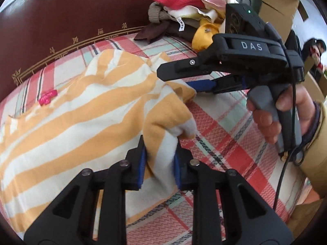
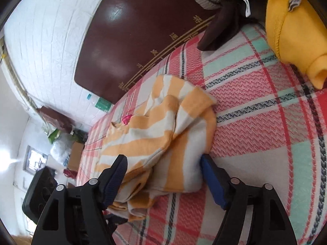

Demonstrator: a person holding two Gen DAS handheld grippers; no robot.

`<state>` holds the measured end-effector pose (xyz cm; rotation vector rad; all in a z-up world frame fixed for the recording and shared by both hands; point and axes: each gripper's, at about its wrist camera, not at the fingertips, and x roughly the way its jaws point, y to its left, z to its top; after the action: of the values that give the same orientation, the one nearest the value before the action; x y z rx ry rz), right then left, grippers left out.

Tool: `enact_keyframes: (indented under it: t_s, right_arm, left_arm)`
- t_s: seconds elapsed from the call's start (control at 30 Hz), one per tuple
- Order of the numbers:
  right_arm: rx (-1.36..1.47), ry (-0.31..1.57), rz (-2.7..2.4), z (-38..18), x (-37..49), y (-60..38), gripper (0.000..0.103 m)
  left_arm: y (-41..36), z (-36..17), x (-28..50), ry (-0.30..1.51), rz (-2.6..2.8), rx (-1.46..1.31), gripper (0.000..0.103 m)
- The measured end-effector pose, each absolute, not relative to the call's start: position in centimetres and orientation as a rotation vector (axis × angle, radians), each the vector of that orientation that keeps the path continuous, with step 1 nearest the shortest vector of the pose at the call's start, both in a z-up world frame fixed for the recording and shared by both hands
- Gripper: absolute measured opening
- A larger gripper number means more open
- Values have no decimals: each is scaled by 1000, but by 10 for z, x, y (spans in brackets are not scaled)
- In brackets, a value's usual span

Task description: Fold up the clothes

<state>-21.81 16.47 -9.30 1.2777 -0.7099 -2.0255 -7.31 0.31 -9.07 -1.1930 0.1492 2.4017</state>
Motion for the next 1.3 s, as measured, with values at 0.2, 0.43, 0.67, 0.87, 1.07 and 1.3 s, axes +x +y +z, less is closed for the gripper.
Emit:
enact_keyframes:
  t_s: [0.2,0.43,0.67,0.87,1.07,1.3]
  right_arm:
    - [1316,-741,-2008,-95,-229,150,81]
    - [1386,-640,-2062,-102,-239,139,17]
    - [1275,-599,-2120,-64,-232,127,10]
    - [1129,-463,-2122,-3,-224,73,10]
    - [1045,-314,-2041,35,-217,-21,10]
    - [1114,-142,-1896,9,-200,-142,10]
  left_arm:
    - [-2,-97,-75,94,2411,-1194,25]
    - [-8,-99,-79,16,2413,-1213,25]
    - [-32,-82,-75,-193,2407,-1175,24]
    - [-83,-54,-59,-405,2454,-1074,24]
    - [-150,-36,-33,-581,2555,-971,24]
    - [-224,-60,1,-812,2616,-1008,24]
